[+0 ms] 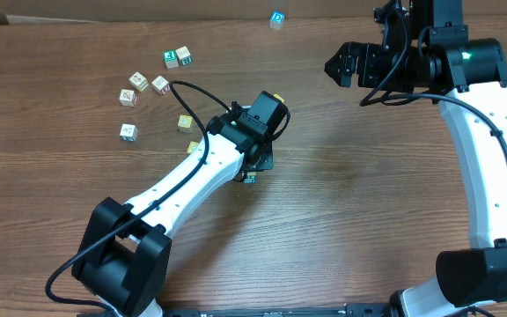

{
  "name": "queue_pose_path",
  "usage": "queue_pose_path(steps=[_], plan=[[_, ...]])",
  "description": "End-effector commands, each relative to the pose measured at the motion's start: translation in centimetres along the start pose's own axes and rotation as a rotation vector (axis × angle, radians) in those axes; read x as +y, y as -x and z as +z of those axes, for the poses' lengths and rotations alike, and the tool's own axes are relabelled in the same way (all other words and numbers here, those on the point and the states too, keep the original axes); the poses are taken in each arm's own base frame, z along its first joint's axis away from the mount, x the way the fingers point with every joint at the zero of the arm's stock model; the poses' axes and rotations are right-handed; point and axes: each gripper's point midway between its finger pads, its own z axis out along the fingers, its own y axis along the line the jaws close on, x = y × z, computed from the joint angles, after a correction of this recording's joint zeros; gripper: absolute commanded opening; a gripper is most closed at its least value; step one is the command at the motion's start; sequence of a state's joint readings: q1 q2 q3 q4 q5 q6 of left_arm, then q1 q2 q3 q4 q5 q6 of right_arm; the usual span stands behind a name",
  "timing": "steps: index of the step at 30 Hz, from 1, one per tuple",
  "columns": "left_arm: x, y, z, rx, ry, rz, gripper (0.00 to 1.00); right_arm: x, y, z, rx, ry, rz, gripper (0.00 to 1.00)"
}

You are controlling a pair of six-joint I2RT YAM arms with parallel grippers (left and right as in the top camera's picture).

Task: Form a tower
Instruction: 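Align the held blue block directly above the red block with the left gripper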

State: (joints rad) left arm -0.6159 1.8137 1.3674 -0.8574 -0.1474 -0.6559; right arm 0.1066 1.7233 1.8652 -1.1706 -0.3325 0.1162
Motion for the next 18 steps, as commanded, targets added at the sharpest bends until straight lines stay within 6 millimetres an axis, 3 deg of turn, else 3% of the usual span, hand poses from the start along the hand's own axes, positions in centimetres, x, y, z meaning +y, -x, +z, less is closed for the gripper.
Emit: queue_pose_path(steps=[1, 18], plan=[[0.26, -0.23, 0.04, -0.004, 0.02, -0.005, 0.17, 0.48, 0.4, -0.62, -0.022, 0.001, -0.014, 1.0], [0.31, -0.33, 0.04, -0.001, 0.023, -0.004, 0.14, 0.48, 0.4, -0.62, -0.022, 0.001, -0.014, 1.0]])
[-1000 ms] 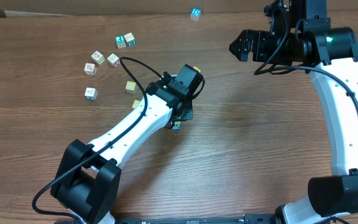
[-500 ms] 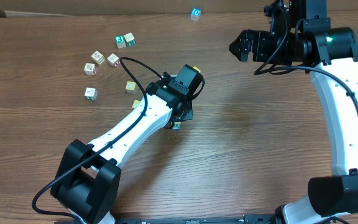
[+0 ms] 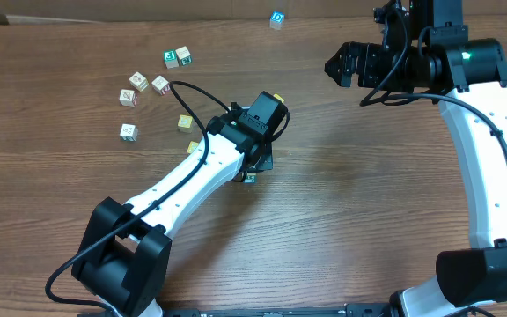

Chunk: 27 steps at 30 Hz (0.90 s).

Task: Form a tower
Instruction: 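Align the held blue block directly above the red block with the left gripper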

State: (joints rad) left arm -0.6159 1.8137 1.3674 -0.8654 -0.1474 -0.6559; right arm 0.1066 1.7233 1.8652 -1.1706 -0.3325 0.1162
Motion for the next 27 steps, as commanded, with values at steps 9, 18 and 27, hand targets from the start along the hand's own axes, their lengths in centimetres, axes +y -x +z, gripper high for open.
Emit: queue_pose_path(steps=[9, 18, 27], plan=[[0.39, -0.1, 0.09, -0.013, 0.028, -0.023, 0.13, 0.47, 0.39, -0.62, -0.022, 0.001, -0.014, 1.0], [0.71, -0.29, 0.35, -0.014, 0.042, -0.038, 0.15, 0.48, 0.4, -0.62, -0.022, 0.001, -0.014, 1.0], [0.69, -0.26, 0.37, -0.015, 0.04, -0.038, 0.24, 0.48, 0.4, -0.62, -0.022, 0.001, -0.014, 1.0]])
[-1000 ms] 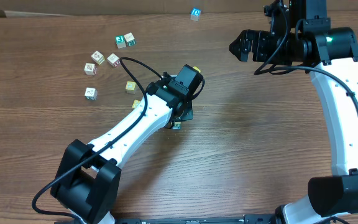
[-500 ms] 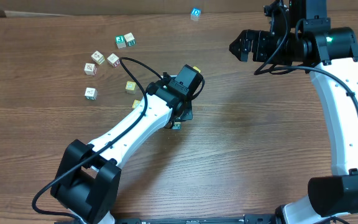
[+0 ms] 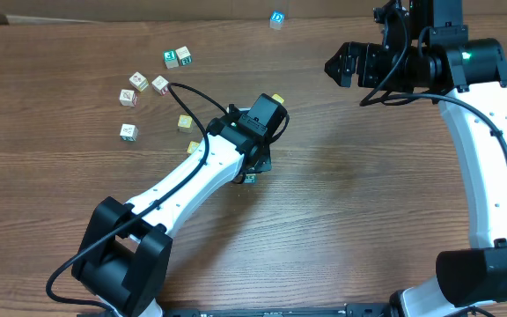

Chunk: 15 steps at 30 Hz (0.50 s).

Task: Form a tower
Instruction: 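Align the held blue block directly above the red block with the left gripper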

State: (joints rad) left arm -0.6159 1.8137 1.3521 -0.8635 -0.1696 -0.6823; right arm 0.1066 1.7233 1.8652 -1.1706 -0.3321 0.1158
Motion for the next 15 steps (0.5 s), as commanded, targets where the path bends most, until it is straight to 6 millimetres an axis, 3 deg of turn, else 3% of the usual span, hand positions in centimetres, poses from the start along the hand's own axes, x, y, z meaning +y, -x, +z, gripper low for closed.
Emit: queue_pose_path(steps=[1, 15], plan=[[0.1, -0.05, 0.04, -0.013, 0.014, -0.014, 0.25, 0.48, 0.4, -0.62, -0.022, 0.001, -0.013, 1.0], [-0.12, -0.01, 0.05, -0.013, 0.003, -0.015, 0.27, 0.48, 0.4, -0.62, -0.022, 0.001, -0.013, 1.0]])
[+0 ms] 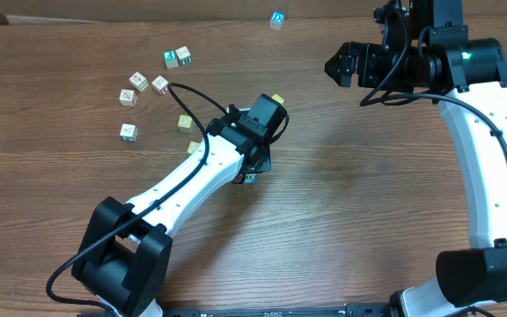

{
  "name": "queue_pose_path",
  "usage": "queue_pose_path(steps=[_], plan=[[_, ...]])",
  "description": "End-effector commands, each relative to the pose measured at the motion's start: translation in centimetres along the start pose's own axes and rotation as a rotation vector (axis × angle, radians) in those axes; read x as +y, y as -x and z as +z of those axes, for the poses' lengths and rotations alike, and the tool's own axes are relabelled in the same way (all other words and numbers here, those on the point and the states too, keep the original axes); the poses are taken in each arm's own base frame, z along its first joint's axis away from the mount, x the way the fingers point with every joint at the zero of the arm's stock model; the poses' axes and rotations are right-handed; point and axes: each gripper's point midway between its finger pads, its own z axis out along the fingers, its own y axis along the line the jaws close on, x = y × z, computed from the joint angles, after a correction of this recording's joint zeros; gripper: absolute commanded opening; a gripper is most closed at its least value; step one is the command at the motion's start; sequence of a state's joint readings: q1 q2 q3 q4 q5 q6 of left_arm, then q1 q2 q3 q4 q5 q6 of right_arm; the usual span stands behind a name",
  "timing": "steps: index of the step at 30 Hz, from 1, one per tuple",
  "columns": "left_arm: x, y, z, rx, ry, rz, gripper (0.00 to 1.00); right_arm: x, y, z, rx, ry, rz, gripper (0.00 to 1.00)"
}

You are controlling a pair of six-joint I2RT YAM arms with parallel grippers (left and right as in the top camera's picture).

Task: Form a tower
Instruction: 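Align the held blue block directly above the red block with the left gripper, then lower the blue block onto the red block with the left gripper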

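Small lettered wooden cubes lie scattered at the back left: a green-faced pair point(177, 58), two more point(138, 81) point(160, 84), one point(128, 97), a yellowish one point(185, 122) and one point(128, 132). My left gripper point(253, 167) points down at the table's middle, its fingers hidden under the wrist. A cube point(248, 179) peeks out beneath it. A yellow bit point(277, 98) shows past the wrist. My right gripper point(334, 64) hangs at the back right, open and empty.
A blue-faced cube point(276, 18) lies alone near the far edge. Another yellowish cube point(192, 147) is half covered by the left arm point(196, 176). The right arm point(487, 150) stands along the right side.
The left wrist stayed low over the cube at the table's middle throughout, edging only slightly to the left between the second and third moments. The right arm held still at the back right, and the scattered cubes kept their places.
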State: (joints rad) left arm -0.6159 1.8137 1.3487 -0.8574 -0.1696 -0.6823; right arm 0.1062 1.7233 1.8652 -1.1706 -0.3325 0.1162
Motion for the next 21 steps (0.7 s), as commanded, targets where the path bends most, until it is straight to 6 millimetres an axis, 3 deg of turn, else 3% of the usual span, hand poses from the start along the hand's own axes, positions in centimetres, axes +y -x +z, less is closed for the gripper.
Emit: queue_pose_path(steps=[1, 21], plan=[[-0.12, -0.02, -0.03, -0.012, 0.004, -0.014, 0.27, 0.49, 0.4, -0.61, -0.022, 0.001, -0.014, 1.0], [-0.45, 0.08, -0.06, -0.02, -0.004, -0.011, 0.28, 0.49, 0.39, -0.61, -0.022, 0.001, -0.014, 1.0]])
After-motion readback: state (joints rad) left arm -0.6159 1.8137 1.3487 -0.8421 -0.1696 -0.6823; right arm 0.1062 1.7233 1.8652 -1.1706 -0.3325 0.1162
